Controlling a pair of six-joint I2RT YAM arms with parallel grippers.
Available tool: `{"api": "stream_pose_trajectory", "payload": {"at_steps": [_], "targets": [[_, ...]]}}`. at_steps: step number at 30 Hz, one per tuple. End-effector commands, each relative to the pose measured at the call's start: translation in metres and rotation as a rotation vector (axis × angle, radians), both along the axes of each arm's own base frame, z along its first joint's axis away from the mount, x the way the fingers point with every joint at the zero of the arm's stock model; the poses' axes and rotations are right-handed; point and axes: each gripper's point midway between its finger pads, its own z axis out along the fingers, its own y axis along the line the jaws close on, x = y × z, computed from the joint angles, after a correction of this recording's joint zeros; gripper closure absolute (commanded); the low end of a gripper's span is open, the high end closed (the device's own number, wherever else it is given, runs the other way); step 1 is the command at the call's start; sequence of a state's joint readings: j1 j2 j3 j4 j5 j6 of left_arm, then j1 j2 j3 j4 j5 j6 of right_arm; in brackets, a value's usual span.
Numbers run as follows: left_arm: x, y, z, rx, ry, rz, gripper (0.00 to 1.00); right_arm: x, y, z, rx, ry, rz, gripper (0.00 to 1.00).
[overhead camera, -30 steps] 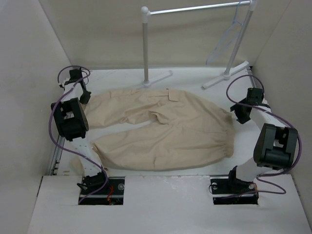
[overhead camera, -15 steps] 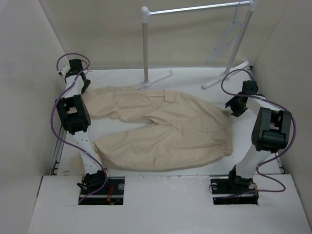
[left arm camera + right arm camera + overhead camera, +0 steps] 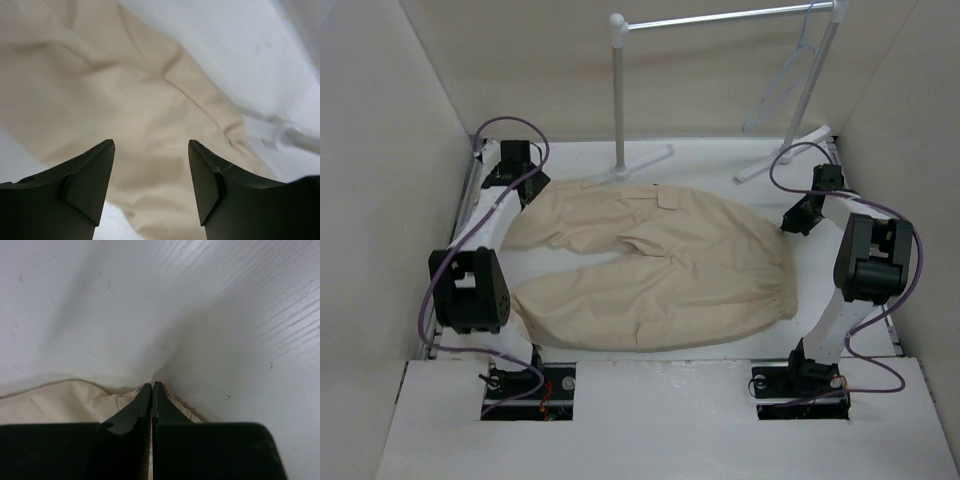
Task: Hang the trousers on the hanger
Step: Flatten out the trousers at the center of the board.
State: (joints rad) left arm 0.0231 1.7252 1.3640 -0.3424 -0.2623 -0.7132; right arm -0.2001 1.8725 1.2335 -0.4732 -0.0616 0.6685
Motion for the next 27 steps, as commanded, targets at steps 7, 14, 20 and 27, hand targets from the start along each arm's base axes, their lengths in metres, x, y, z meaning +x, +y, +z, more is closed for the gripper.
{"api": "stream_pose_trajectory", "payload": {"at_steps": [7,14,20,27], "targets": [[-0.111,0.012,0.023,0.003,-0.066,0.048,0.38,0.064,-0.076,0.102,-0.073,-0.293,-0.283,0.98],[-0.187,0.014,0.012,-0.026,0.027,0.074,0.38,0.091,-0.105,0.132,-0.056,-0.403,-0.432,0.77],[-0.246,0.003,-0.030,-0.074,0.265,0.082,0.37,0.076,-0.072,0.188,-0.067,-0.524,-0.370,0.32],[-0.299,0.022,-0.062,-0.128,0.358,0.330,0.39,0.012,0.038,0.191,-0.001,-0.606,-0.153,0.34]]}}
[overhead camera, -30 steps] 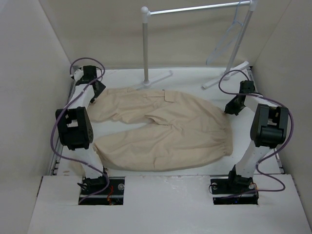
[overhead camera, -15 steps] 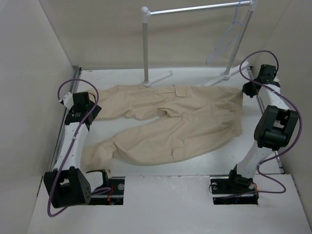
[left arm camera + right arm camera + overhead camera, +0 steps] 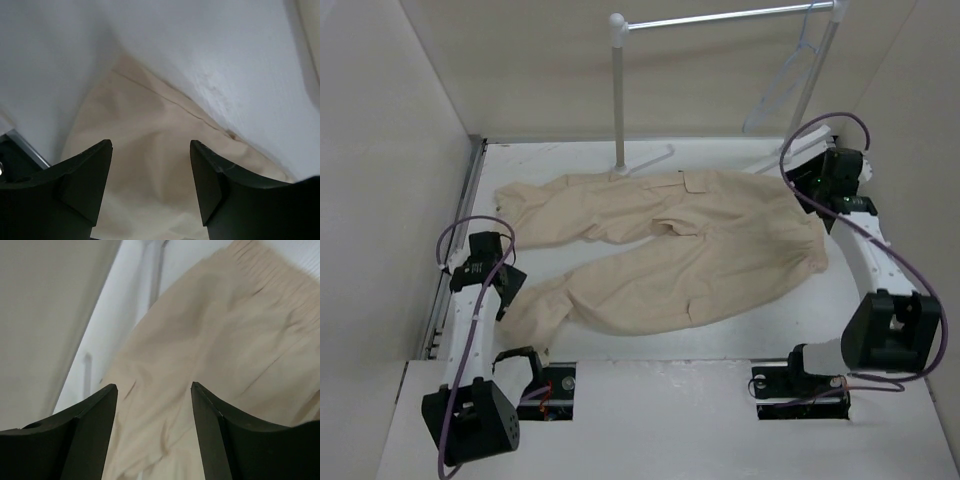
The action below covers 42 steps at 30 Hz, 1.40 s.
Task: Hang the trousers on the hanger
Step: Flatten out the trousers at the center of the board.
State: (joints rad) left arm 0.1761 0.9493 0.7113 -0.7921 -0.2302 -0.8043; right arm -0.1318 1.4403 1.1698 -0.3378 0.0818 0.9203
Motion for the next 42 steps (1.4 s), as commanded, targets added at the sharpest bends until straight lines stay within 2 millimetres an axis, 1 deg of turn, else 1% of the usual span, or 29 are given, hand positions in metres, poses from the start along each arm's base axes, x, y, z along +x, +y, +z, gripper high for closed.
{"api": "stream_pose_trajectory", "payload": {"at_steps": [1,3,6,7,9,11,12,14,15,18,19,20,21,22,24,25,27,28,29,31,32,34,35,36,38,39,40,41,42], "targets": [[-0.037,0.006,-0.018,-0.026,0.090,0.139,0.39,-0.014,0.042,0.013,-0.002,-0.093,0.102,0.34],[-0.040,0.004,-0.030,-0.044,0.115,0.152,0.40,-0.030,0.057,0.005,0.008,-0.087,0.150,0.34],[-0.036,0.005,-0.045,-0.053,0.135,0.185,0.44,-0.048,0.074,0.002,0.038,-0.092,0.217,0.34],[-0.035,0.005,-0.052,-0.062,0.150,0.198,0.49,-0.053,0.078,0.003,0.045,-0.099,0.233,0.34],[-0.029,0.007,-0.067,-0.077,0.152,0.220,0.67,-0.065,0.087,0.005,0.054,-0.110,0.265,0.34],[-0.008,0.012,-0.074,-0.105,0.085,0.236,0.82,-0.075,0.094,0.004,0.056,-0.115,0.292,0.34],[0.001,0.017,-0.073,-0.106,0.054,0.248,0.87,-0.081,0.098,0.002,0.057,-0.112,0.306,0.34],[0.033,0.033,-0.062,-0.096,-0.021,0.269,0.93,-0.092,0.105,-0.004,0.055,-0.101,0.333,0.34],[0.052,0.041,-0.051,-0.078,-0.049,0.261,0.95,-0.096,0.110,-0.007,0.054,-0.099,0.350,0.34],[0.112,0.061,-0.007,0.015,-0.120,0.193,0.95,-0.111,0.123,-0.019,0.051,-0.081,0.398,0.33],[0.130,0.067,0.008,0.056,-0.136,0.157,0.93,-0.114,0.125,-0.022,0.052,-0.073,0.404,0.33],[0.145,0.071,0.021,0.086,-0.138,0.118,0.87,-0.117,0.126,-0.025,0.054,-0.067,0.412,0.32],[0.154,0.073,0.029,0.112,-0.115,0.078,0.74,-0.119,0.128,-0.026,0.051,-0.063,0.422,0.32],[0.154,0.076,0.034,0.127,-0.073,0.063,0.64,-0.123,0.130,-0.027,0.049,-0.060,0.437,0.31],[0.134,0.087,0.039,0.179,0.013,0.100,0.47,-0.127,0.132,-0.026,0.049,-0.061,0.457,0.30],[0.123,0.092,0.041,0.202,0.028,0.116,0.43,-0.131,0.134,-0.025,0.051,-0.061,0.470,0.29],[0.098,0.100,0.046,0.220,0.018,0.163,0.41,-0.139,0.139,-0.021,0.054,-0.072,0.499,0.29],[0.085,0.101,0.047,0.211,0.002,0.185,0.42,-0.143,0.141,-0.019,0.055,-0.078,0.509,0.29],[0.072,0.098,0.045,0.192,-0.015,0.202,0.42,-0.148,0.143,-0.018,0.057,-0.083,0.520,0.30],[0.048,0.081,0.037,0.123,-0.042,0.208,0.44,-0.156,0.147,-0.016,0.058,-0.095,0.540,0.34],[0.034,0.067,0.029,0.074,-0.051,0.210,0.45,-0.160,0.149,-0.016,0.057,-0.098,0.553,0.43],[0.006,0.039,0.011,-0.019,-0.067,0.223,0.47,-0.170,0.155,-0.016,0.060,-0.093,0.588,0.71],[-0.007,0.028,0.003,-0.055,-0.076,0.241,0.47,-0.176,0.157,-0.016,0.058,-0.086,0.607,0.79],[-0.020,0.020,-0.004,-0.083,-0.079,0.260,0.47,-0.181,0.159,-0.017,0.052,-0.080,0.625,0.83],[-0.041,0.006,-0.016,-0.128,-0.075,0.302,0.46,-0.192,0.164,-0.018,0.039,-0.066,0.668,0.84],[-0.047,0.003,-0.021,-0.137,-0.079,0.319,0.45,-0.196,0.166,-0.019,0.032,-0.059,0.685,0.83],[-0.050,0.001,-0.023,-0.145,-0.090,0.336,0.44,-0.200,0.167,-0.019,0.023,-0.055,0.700,0.80],[-0.050,0.001,-0.022,-0.145,-0.100,0.353,0.44,-0.204,0.167,-0.021,0.015,-0.049,0.711,0.74],[-0.051,0.003,-0.022,-0.136,-0.099,0.370,0.44,-0.207,0.168,-0.023,0.013,-0.038,0.721,0.65]]}}
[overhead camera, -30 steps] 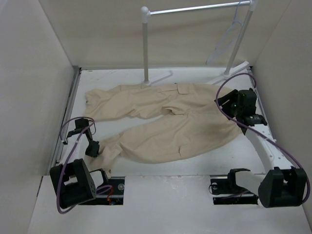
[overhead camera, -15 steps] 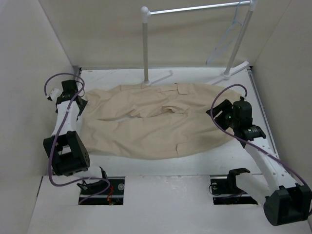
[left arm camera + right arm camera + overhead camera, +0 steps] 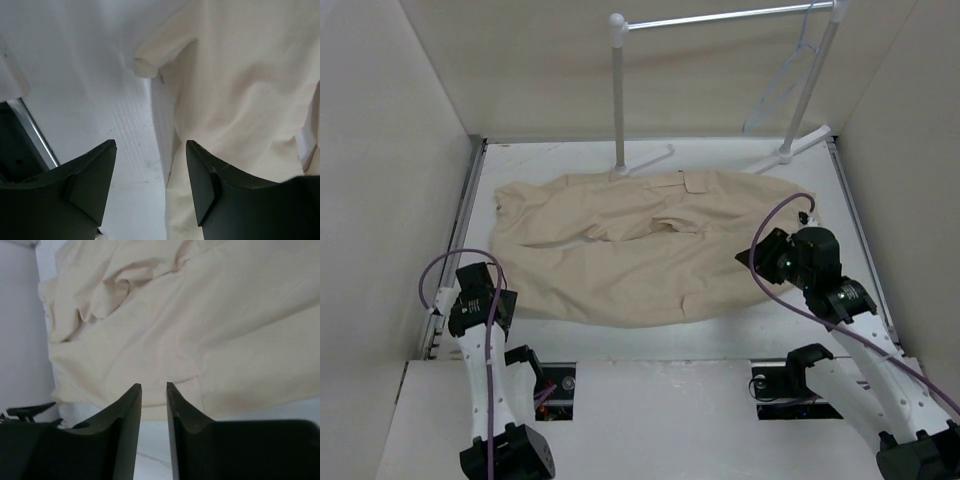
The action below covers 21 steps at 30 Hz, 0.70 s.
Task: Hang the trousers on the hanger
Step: Flatten out the trousers at the center of the board.
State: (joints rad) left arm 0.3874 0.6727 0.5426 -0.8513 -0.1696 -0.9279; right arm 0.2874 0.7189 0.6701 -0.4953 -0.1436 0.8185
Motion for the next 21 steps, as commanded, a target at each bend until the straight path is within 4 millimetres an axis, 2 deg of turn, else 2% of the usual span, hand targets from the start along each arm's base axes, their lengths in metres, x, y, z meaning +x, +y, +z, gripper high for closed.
{"api": "stream_pose_trajectory", "payload": {"at_steps": [1,2,4,8,11,12,14,16,18,21], "targets": [[-0.008,-0.007,-0.005,-0.064,0.008,0.093,0.44,-0.017,0.003,-0.008,-0.040,0.025,0.063,0.53],[-0.010,-0.006,-0.008,-0.070,0.021,0.115,0.44,-0.019,0.002,-0.009,-0.043,0.032,0.067,0.42],[-0.011,-0.006,-0.020,-0.095,0.030,0.161,0.43,-0.022,0.002,-0.011,-0.046,0.042,0.069,0.33],[0.001,-0.004,-0.044,-0.141,0.035,0.207,0.43,-0.026,-0.001,-0.010,-0.048,0.060,0.062,0.29],[0.021,0.011,-0.053,-0.129,-0.005,0.235,0.50,-0.024,-0.012,-0.010,-0.055,0.080,0.005,0.30],[0.027,0.015,-0.054,-0.131,-0.017,0.242,0.56,-0.024,-0.019,-0.012,-0.059,0.094,-0.028,0.30],[0.044,0.022,-0.049,-0.129,-0.061,0.233,0.76,-0.024,-0.035,-0.018,-0.071,0.129,-0.113,0.29],[0.056,0.024,-0.037,-0.122,-0.098,0.213,0.90,-0.024,-0.062,-0.025,-0.105,0.163,-0.240,0.29],[0.065,0.025,-0.015,-0.080,-0.151,0.182,0.95,-0.026,-0.090,-0.035,-0.144,0.209,-0.377,0.31],[0.058,0.025,-0.001,-0.014,-0.137,0.168,0.97,-0.026,-0.130,-0.051,-0.202,0.261,-0.563,0.31]]}}
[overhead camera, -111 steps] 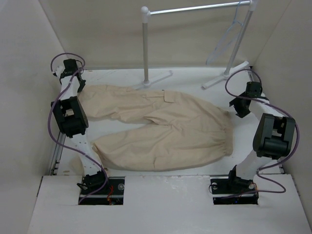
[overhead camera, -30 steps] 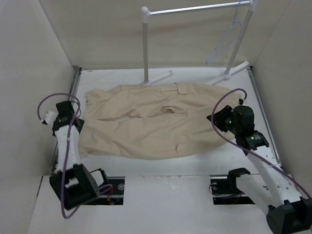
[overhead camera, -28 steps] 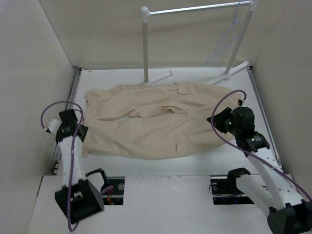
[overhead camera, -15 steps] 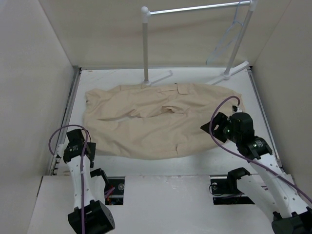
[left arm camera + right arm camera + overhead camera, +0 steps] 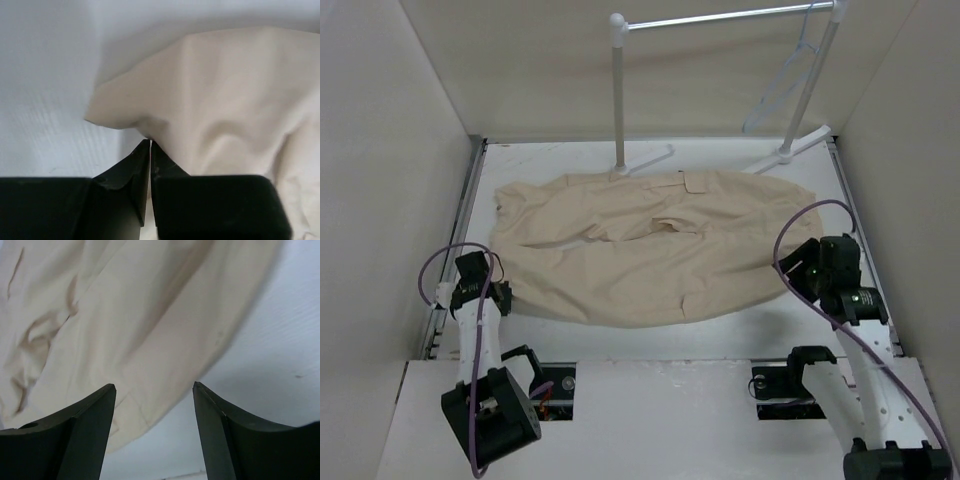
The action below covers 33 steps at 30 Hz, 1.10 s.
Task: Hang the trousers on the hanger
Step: Flatten out the trousers at the center of the board, then fold the trousers at the center of the board.
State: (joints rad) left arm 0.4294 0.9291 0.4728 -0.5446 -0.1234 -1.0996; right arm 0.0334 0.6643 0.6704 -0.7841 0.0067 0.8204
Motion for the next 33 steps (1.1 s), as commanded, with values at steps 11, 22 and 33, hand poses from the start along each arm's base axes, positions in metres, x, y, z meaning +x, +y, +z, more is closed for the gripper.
{"api": "stream_pose_trajectory", "payload": {"at_steps": [11,22,33], "targets": [[0.031,0.004,0.049,0.167,-0.090,-0.098,1.00,0.036,-0.112,-0.052,-0.117,0.165,-0.419,0.37],[0.030,0.007,0.065,0.203,-0.109,-0.117,1.00,0.085,-0.113,-0.101,0.014,0.156,-0.416,0.80],[0.023,0.049,0.133,0.387,-0.105,-0.076,1.00,0.066,-0.112,0.001,-0.104,-0.011,-0.440,0.96]]}}
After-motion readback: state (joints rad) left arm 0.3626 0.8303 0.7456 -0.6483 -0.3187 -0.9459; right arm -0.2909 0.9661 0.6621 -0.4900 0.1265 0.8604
